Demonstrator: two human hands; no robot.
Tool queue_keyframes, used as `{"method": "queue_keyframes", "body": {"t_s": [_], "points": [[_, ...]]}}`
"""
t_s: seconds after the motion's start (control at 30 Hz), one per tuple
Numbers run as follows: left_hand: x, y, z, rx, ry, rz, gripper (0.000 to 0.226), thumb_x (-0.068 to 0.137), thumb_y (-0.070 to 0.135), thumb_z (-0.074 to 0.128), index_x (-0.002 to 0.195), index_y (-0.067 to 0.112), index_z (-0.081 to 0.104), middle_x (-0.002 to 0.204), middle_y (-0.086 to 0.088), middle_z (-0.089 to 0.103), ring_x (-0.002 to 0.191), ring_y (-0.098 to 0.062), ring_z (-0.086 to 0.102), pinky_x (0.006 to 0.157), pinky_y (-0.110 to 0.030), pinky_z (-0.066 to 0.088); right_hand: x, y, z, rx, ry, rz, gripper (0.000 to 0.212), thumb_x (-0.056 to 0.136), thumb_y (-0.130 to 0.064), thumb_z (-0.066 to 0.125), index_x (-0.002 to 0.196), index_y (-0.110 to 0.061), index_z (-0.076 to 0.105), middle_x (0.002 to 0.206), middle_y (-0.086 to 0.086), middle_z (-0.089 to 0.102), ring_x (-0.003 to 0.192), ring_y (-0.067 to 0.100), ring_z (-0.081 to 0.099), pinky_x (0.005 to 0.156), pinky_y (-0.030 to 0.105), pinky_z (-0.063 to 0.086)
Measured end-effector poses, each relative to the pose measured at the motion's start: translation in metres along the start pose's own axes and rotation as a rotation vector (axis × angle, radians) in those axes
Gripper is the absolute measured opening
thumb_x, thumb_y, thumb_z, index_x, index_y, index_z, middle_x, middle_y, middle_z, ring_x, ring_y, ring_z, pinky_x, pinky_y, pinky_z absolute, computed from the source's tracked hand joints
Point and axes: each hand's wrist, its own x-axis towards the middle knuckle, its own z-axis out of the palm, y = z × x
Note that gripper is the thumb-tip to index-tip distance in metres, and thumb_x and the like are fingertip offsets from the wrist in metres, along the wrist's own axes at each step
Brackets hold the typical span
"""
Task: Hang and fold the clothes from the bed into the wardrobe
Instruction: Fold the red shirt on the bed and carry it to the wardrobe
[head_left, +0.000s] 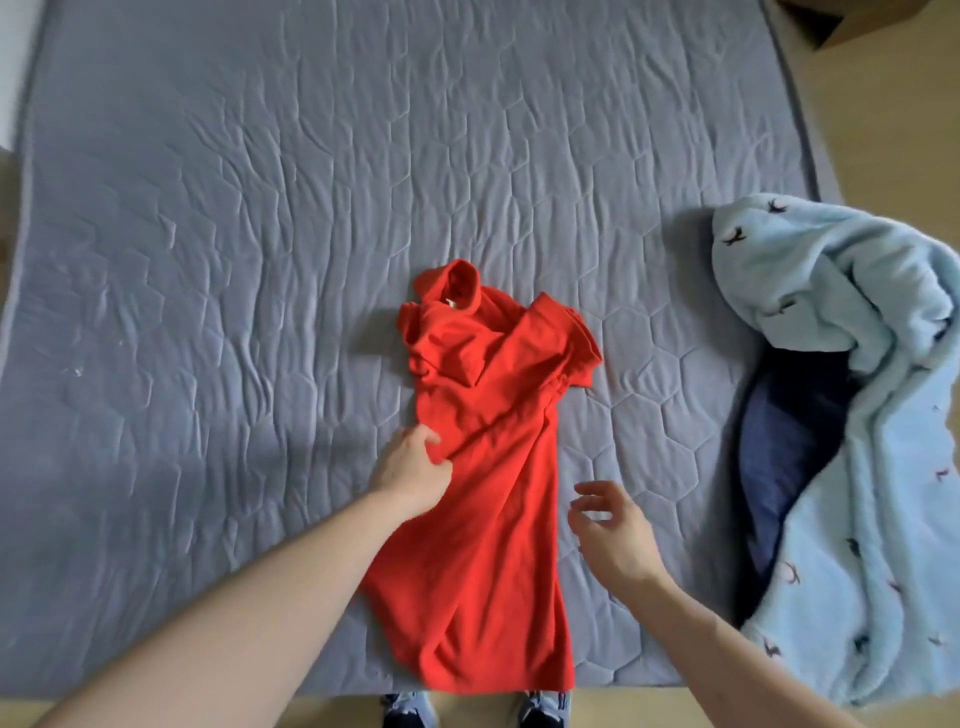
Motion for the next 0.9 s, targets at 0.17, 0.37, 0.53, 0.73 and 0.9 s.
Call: {"method": "queue_keyframes", "body": {"t_s": [0.17,0.37,0.53,0.73,0.9], "points": [[-0.047,-0.117,0.019,0.236,-0.342,-0.103,0.098,0.073,0.061,0.075,0.154,0.026,0.034,0.152,-0.001,0.048,0.138,-0.025,0.047,0.111,-0.035,0.04,-0.015,0.016,0.043,-0.125,-0.08,-0.007,0.02,0.091,-0.013,0.058,0.106,-0.026,0.063,0.1,-0.01,0.069,0.08,0.01,0.066,0.062,0.019,0.046],[-0.07,-0.154,0.056,0.277,-0.021,0.062,0.039,0.081,0.049,0.076,0.112,0.032,0.059,0.12,0.009,0.044,0.118,-0.022,0.053,0.091,-0.038,0.048,-0.021,0.041,0.052,-0.182,-0.08,0.074,0.022,0.09,-0.014,0.057,0.108,-0.024,0.065,0.1,-0.009,0.068,0.093,0.022,0.068,0.078,0.035,0.056],[-0.058,-0.159,0.059,0.263,-0.049,-0.116,0.091,0.083,0.055,0.075,0.156,0.022,0.031,0.155,-0.004,0.043,0.144,-0.033,0.034,0.114,-0.044,0.035,-0.03,0.052,0.034,-0.229,-0.072,0.123,0.023,0.092,-0.014,0.056,0.112,-0.023,0.061,0.101,-0.007,0.069,0.09,0.019,0.069,0.074,0.036,0.059],[-0.067,-0.139,0.045,0.399,0.008,0.141,0.039,0.082,0.057,0.064,0.109,0.029,0.07,0.119,0.008,0.058,0.116,-0.022,0.052,0.096,-0.039,0.041,-0.034,0.062,0.016,-0.216,-0.027,0.154,0.023,0.091,-0.012,0.058,0.11,-0.024,0.063,0.103,-0.005,0.071,0.093,0.023,0.07,0.087,0.046,0.059],[-0.134,-0.084,0.051,0.055,0.024,0.567,0.025,0.074,0.023,0.065,0.083,0.029,0.043,0.098,0.016,0.049,0.073,-0.007,0.049,0.065,-0.028,0.042,-0.041,0.064,0.0,-0.17,0.03,0.159,0.02,0.091,-0.017,0.057,0.107,-0.027,0.065,0.1,-0.009,0.071,0.09,0.021,0.072,0.087,0.047,0.06]]}}
